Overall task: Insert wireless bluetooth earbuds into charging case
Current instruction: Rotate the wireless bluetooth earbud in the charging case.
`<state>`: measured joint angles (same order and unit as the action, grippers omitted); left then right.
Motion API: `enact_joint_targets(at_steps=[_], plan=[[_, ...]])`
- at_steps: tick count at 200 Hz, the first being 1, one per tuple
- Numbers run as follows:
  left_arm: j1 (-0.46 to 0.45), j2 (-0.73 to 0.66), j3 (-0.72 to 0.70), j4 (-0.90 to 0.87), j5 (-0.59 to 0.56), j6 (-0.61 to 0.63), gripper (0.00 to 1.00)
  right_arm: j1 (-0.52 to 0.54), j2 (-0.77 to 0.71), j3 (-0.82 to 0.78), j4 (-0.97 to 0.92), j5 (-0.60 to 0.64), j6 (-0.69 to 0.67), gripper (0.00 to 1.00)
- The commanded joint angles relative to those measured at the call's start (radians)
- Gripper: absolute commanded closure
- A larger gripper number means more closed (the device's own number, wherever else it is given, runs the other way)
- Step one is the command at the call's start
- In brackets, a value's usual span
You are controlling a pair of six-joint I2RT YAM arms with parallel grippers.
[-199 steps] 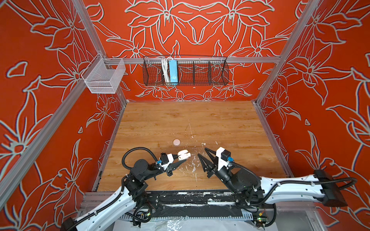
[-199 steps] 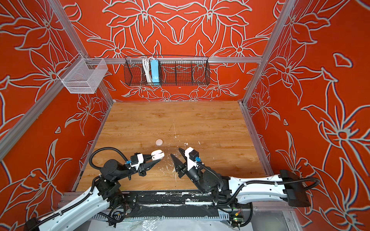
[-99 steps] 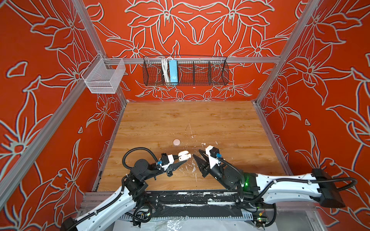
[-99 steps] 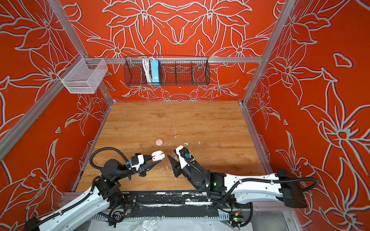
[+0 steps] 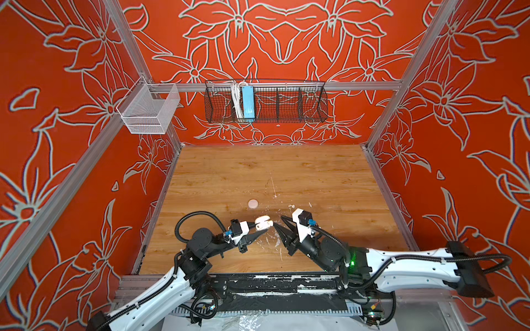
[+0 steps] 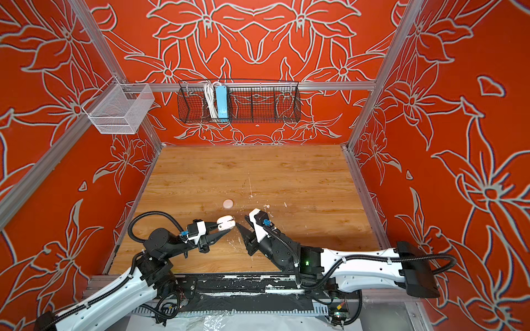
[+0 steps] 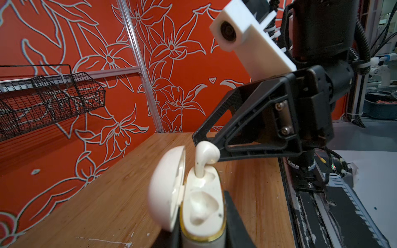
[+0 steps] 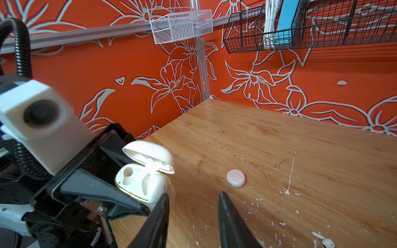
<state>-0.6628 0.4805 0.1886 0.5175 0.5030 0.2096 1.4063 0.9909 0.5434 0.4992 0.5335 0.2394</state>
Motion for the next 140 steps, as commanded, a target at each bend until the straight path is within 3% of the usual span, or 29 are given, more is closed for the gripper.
enact_joint_targets(at_steps=[1, 95, 140], plan=[[-0.003, -0.005, 0.029, 0.031, 0.016, 0.016, 1.0, -0.002, 0.008, 0.031, 0.016, -0.039, 0.018, 0.61], [-0.003, -0.003, 0.028, 0.034, 0.018, 0.014, 1.0, -0.003, 0.026, 0.069, -0.021, -0.062, 0.017, 0.62], [-0.003, -0.008, 0.029, 0.03, -0.003, 0.007, 1.0, -0.003, -0.079, 0.006, -0.051, -0.007, -0.004, 0.62]])
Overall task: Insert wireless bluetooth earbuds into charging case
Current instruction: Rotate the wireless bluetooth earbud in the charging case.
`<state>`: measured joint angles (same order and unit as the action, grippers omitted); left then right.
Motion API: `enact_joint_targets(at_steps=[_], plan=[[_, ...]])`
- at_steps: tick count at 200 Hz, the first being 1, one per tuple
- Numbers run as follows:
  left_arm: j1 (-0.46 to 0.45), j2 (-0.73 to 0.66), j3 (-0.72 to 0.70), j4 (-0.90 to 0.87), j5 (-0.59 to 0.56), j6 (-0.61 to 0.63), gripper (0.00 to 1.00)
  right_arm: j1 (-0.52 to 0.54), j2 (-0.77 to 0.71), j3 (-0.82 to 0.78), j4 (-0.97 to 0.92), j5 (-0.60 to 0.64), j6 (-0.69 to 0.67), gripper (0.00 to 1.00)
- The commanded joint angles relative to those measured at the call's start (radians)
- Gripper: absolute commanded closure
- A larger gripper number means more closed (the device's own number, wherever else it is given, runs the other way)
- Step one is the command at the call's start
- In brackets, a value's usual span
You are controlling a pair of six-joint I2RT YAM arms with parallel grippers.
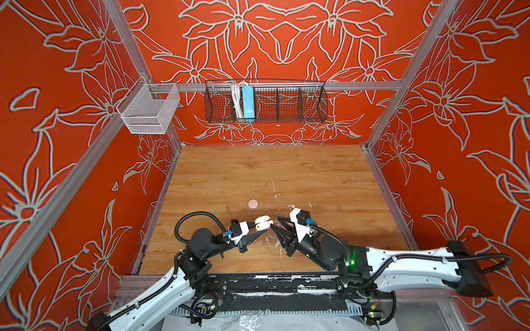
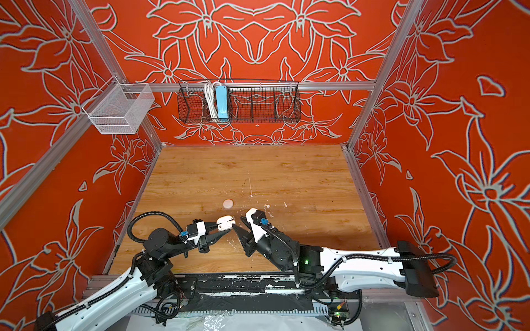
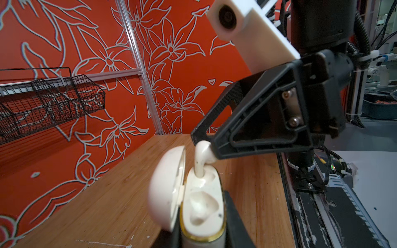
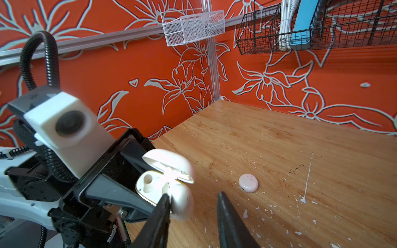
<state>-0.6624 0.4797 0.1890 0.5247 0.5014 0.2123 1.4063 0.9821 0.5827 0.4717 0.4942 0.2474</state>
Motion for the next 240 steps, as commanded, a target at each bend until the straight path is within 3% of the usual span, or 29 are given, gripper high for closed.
enact_joint_targets(at_steps=[1, 27, 55, 70, 136, 240], plan=[[-0.003, -0.006, 0.028, 0.023, -0.001, 0.004, 1.0, -0.003, -0.073, -0.034, -0.024, 0.031, -0.013, 0.62], [-0.003, -0.001, 0.032, 0.017, -0.007, 0.004, 1.0, -0.003, -0.139, -0.06, -0.055, 0.037, -0.029, 0.63], [-0.003, 0.005, 0.034, 0.021, 0.017, 0.007, 1.0, -0.015, -0.135, -0.02, -0.111, 0.079, -0.022, 0.92], [-0.003, 0.005, 0.035, 0.02, 0.025, 0.008, 1.0, -0.034, -0.1, 0.024, -0.152, 0.053, -0.003, 1.0], [-0.005, 0.013, 0.038, 0.017, 0.025, 0.012, 1.0, -0.055, 0.006, 0.091, -0.14, -0.078, 0.025, 1.0], [-0.004, 0.014, 0.037, 0.017, 0.02, 0.013, 1.0, -0.055, 0.025, 0.061, -0.082, -0.188, 0.074, 1.0]])
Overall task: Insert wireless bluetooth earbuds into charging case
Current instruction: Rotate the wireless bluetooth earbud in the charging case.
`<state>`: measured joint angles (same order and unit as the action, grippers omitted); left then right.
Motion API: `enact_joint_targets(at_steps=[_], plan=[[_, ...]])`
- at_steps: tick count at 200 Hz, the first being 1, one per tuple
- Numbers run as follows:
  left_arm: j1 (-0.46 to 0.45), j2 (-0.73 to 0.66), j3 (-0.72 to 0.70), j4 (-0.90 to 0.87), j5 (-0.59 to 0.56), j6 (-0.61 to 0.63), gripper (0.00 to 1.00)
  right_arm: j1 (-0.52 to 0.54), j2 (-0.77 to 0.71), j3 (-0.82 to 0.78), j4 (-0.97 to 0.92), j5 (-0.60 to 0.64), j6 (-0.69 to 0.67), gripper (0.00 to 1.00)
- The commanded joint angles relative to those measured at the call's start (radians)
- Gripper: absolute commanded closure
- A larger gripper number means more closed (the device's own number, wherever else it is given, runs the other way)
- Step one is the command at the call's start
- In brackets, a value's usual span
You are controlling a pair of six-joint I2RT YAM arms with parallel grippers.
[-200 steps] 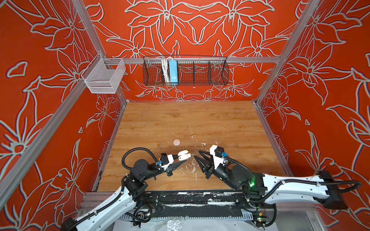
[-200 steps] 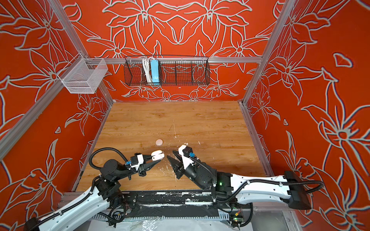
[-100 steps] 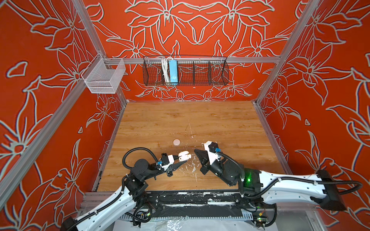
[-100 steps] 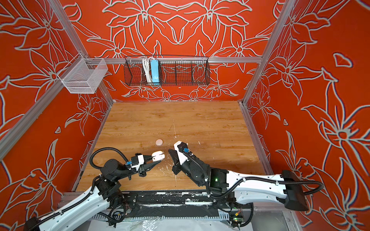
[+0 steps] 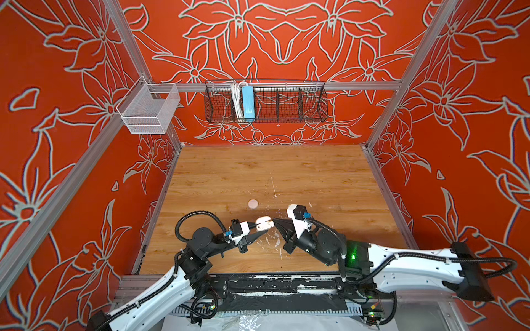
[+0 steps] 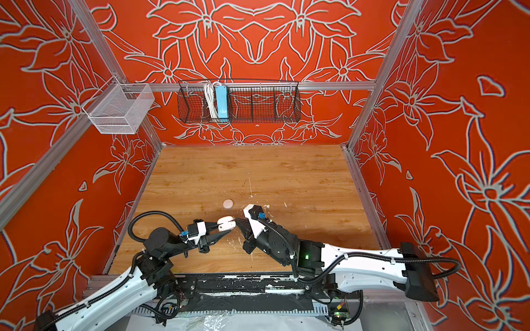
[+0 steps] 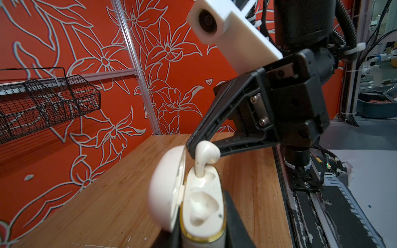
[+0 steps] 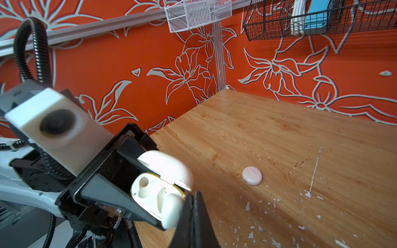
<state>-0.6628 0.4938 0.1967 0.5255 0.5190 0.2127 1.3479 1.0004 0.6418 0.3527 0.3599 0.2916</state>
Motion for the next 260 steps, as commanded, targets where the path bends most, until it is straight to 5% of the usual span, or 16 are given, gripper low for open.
enact_joint_targets(at_steps=[1, 103, 123, 153, 168, 194, 219, 260], plan=[[-0.004, 0.0, 0.029, 0.015, 0.002, 0.013, 1.0, 0.003, 0.006, 0.002, 0.037, -0.054, 0.031, 1.0], [-0.004, 0.008, 0.039, 0.004, -0.001, 0.016, 1.0, 0.017, -0.09, -0.024, -0.085, -0.014, 0.0, 1.0], [-0.004, 0.035, 0.066, -0.03, 0.019, 0.026, 1.0, 0.01, -0.2, 0.026, -0.292, 0.021, -0.094, 0.66], [-0.004, 0.063, 0.079, -0.048, -0.006, 0.035, 1.0, 0.008, -0.261, 0.161, -0.648, 0.202, -0.189, 0.5], [-0.004, 0.072, 0.095, -0.083, -0.023, 0.053, 1.0, 0.009, -0.28, 0.14, -0.7, 0.129, -0.347, 0.35], [-0.004, 0.113, 0.128, -0.152, -0.021, 0.109, 1.0, 0.011, -0.236, 0.098, -0.621, 0.122, -0.574, 0.37], [-0.004, 0.173, 0.161, -0.232, 0.03, 0.2, 1.0, 0.005, -0.178, 0.116, -0.644, 0.105, -0.698, 0.27], [-0.004, 0.235, 0.178, -0.28, 0.156, 0.278, 1.0, -0.001, -0.325, 0.002, -0.561, -0.058, -0.89, 0.27]])
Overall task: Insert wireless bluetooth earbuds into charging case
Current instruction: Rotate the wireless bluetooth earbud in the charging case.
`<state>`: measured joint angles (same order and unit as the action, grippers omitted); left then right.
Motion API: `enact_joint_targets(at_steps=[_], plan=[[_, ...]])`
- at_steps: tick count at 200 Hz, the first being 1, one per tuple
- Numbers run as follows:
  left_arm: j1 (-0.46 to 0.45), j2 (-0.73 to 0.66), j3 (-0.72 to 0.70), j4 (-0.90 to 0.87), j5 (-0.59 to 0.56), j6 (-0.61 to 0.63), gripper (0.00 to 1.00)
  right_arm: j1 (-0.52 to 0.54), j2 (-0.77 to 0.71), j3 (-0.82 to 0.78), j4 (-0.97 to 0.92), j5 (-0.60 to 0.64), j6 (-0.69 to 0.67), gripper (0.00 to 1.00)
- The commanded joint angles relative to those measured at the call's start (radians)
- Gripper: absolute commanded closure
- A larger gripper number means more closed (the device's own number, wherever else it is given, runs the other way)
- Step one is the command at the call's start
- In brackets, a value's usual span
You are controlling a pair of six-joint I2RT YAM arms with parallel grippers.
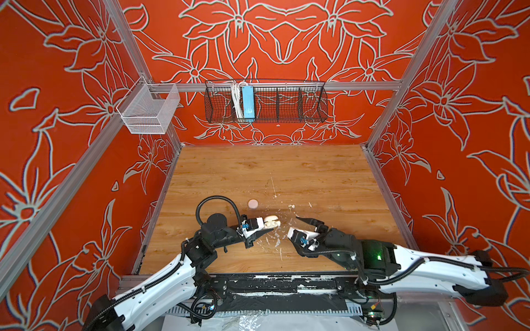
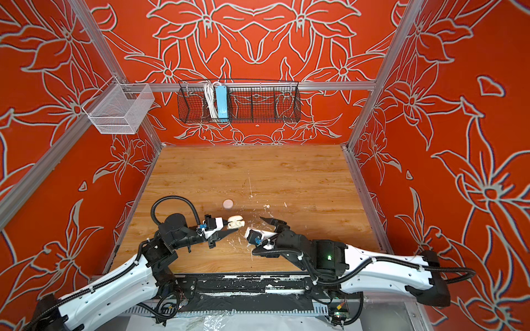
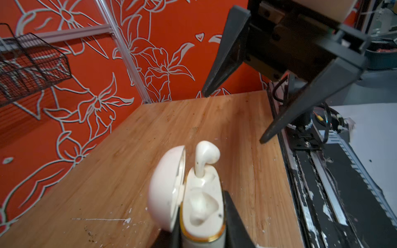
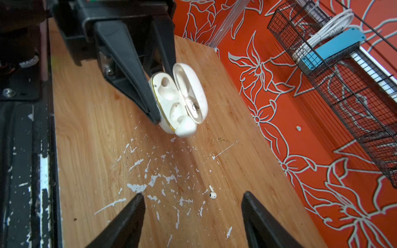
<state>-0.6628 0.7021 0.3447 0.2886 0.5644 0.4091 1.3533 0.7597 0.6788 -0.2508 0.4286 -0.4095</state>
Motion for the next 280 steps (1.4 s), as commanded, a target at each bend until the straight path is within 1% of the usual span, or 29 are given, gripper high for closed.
enact_joint_targets(at_steps=[1, 6, 13, 26, 38, 54, 72, 88, 129, 143, 162, 177, 215, 280], plan=[[-0.004, 0.029, 0.031, -0.045, 0.115, 0.083, 1.0, -0.006, -0.084, -0.037, 0.042, -0.133, -0.193, 0.27], [-0.004, 0.041, 0.041, -0.053, 0.141, 0.088, 1.0, -0.005, -0.085, -0.04, 0.03, -0.164, -0.206, 0.28], [-0.005, 0.056, 0.052, -0.066, 0.175, 0.096, 1.0, -0.006, -0.07, -0.041, 0.022, -0.174, -0.215, 0.29], [-0.004, 0.086, 0.073, -0.086, 0.222, 0.106, 1.0, -0.006, -0.04, -0.058, 0.055, -0.142, -0.248, 0.31], [-0.004, 0.101, 0.088, -0.109, 0.24, 0.118, 1.0, -0.006, -0.015, -0.069, 0.074, -0.122, -0.286, 0.38], [-0.006, 0.104, 0.094, -0.121, 0.245, 0.122, 1.0, -0.006, -0.001, -0.07, 0.096, -0.135, -0.305, 0.43], [-0.004, 0.102, 0.096, -0.118, 0.261, 0.121, 1.0, -0.006, 0.002, -0.071, 0.117, -0.188, -0.313, 0.43], [-0.004, 0.105, 0.1, -0.12, 0.27, 0.122, 1.0, -0.006, 0.003, -0.071, 0.136, -0.192, -0.322, 0.46], [-0.004, 0.141, 0.108, -0.122, 0.267, 0.126, 1.0, -0.006, 0.009, -0.061, 0.131, -0.215, -0.296, 0.46], [-0.004, 0.162, 0.122, -0.138, 0.276, 0.135, 1.0, -0.006, 0.022, -0.057, 0.133, -0.229, -0.293, 0.48], [-0.004, 0.175, 0.128, -0.142, 0.282, 0.137, 1.0, -0.006, 0.048, -0.04, 0.115, -0.246, -0.284, 0.54], [-0.004, 0.172, 0.125, -0.138, 0.282, 0.135, 1.0, -0.006, 0.059, -0.033, 0.111, -0.248, -0.278, 0.55], [-0.004, 0.169, 0.122, -0.135, 0.282, 0.133, 1.0, -0.006, 0.042, -0.042, 0.133, -0.275, -0.275, 0.69], [-0.007, 0.174, 0.135, -0.156, 0.304, 0.149, 1.0, -0.006, 0.04, -0.045, 0.138, -0.275, -0.273, 0.7]])
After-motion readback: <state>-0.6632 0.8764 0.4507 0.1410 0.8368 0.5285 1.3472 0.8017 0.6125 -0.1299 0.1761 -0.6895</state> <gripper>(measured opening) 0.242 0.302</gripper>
